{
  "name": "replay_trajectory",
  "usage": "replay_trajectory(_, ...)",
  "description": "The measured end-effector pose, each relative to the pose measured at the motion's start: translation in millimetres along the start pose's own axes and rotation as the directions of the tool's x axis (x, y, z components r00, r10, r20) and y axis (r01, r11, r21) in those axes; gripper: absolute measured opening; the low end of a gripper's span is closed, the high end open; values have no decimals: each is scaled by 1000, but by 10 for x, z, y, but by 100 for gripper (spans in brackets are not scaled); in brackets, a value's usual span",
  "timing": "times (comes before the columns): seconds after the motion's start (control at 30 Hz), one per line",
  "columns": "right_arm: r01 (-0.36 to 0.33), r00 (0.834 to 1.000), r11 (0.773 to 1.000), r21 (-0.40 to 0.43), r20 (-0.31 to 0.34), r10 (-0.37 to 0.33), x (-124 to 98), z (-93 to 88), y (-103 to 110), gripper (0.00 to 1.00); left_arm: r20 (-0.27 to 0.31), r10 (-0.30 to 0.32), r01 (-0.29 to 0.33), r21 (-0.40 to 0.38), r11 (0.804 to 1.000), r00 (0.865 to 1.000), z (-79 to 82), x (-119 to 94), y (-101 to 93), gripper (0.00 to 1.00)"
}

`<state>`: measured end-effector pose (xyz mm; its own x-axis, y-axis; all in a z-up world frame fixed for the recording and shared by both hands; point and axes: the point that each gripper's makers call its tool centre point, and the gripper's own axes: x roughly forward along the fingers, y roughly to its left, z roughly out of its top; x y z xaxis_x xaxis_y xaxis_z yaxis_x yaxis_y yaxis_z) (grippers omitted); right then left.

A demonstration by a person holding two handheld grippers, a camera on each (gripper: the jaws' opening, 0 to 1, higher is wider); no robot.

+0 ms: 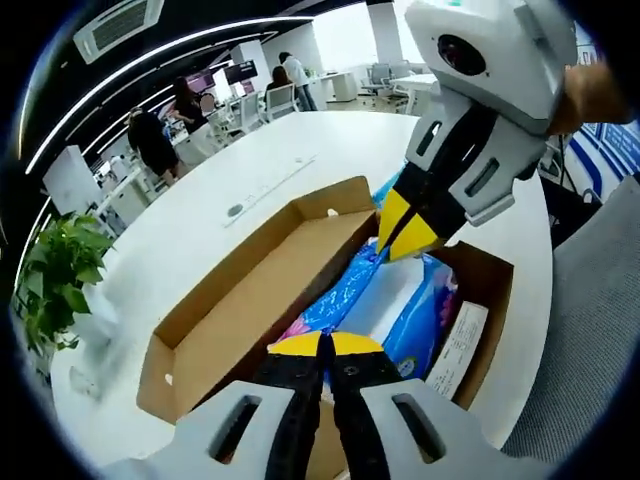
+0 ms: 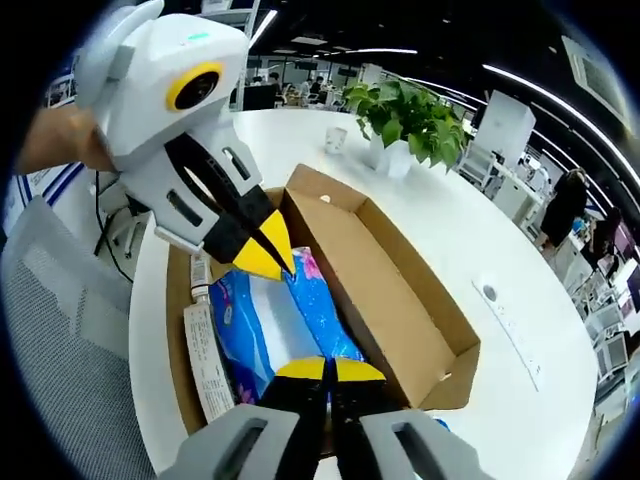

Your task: Operate the shoe box by opening the lid, removing the specified soft item, and placing it in the target area until the item is outside and the box remains undamaged.

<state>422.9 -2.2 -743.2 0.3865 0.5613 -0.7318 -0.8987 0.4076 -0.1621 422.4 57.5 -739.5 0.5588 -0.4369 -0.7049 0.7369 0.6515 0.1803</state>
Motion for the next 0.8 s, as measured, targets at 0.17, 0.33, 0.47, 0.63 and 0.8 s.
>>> replay_trajectory(0.17,1,1000,1000,17,19,-2,-128,67,-29,0,3,-10,10,-6,1000,1000,89,-79,-19,0)
replay_trajectory(0.33,0,999,999,41,35,-1,-250,115,-66,0,17,-14,14,1,1000,1000,213,-157,-45,0)
replay_trajectory(0.47,6,999,999,39,44,-8,-355,160,-102,0,25,-15,14,4,1000,1000,304,-201,-49,0)
replay_trajectory(0.63,12,999,999,31,46,-14,-473,178,-147,0,37,-16,15,11,1000,999,469,-250,-61,0)
replay_trajectory(0.8,18,999,999,30,43,-19,-633,158,-228,0,44,-26,25,25,999,999,617,-267,-118,0)
